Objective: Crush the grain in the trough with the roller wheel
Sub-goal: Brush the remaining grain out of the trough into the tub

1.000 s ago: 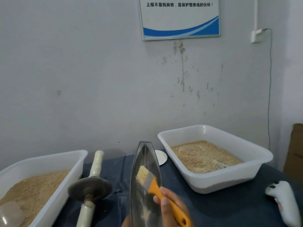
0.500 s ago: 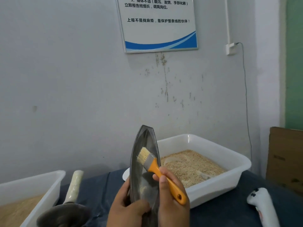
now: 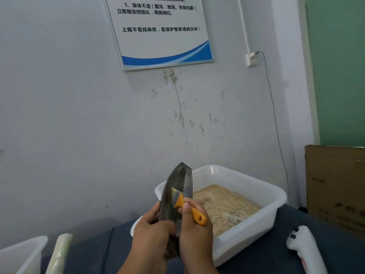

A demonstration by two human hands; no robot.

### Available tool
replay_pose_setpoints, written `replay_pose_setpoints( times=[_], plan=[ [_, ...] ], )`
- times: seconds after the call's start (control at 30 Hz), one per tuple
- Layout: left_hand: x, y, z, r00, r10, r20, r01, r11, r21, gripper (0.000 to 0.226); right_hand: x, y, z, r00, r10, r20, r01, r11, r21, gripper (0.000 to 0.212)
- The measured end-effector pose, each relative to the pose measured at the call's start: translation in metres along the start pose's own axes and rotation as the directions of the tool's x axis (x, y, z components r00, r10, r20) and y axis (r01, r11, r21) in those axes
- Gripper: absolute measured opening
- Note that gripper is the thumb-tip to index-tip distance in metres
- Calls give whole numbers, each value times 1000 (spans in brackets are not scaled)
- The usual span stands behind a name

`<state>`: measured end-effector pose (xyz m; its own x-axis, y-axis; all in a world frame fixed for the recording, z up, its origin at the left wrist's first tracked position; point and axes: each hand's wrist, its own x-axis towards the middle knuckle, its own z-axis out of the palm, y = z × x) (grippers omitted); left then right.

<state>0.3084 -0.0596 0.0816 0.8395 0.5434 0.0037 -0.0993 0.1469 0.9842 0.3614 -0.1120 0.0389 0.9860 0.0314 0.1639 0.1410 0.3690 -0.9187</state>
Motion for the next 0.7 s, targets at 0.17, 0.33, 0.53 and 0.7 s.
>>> replay_pose_setpoints(
  times=[0.17,0.33,0.53,0.7],
  plan=[
    [2,3,-8,995,-82,61,84,996,-32,63,1,-1,5,998,4,58,0,997,-71,11],
    [-2,5,-7,987,-93,135,97,995,-29,58,5,-4,6,997,16,74,-7,992,-126,14],
    [1,11,-9,985,-164,58,164,986,8,53,22,-21,-14,976,50,213,25,941,-336,22],
    [-2,6,-1,986,-166,8,167,985,-32,57,42,-51,-54,965,75,250,-15,972,-233,31]
  ],
)
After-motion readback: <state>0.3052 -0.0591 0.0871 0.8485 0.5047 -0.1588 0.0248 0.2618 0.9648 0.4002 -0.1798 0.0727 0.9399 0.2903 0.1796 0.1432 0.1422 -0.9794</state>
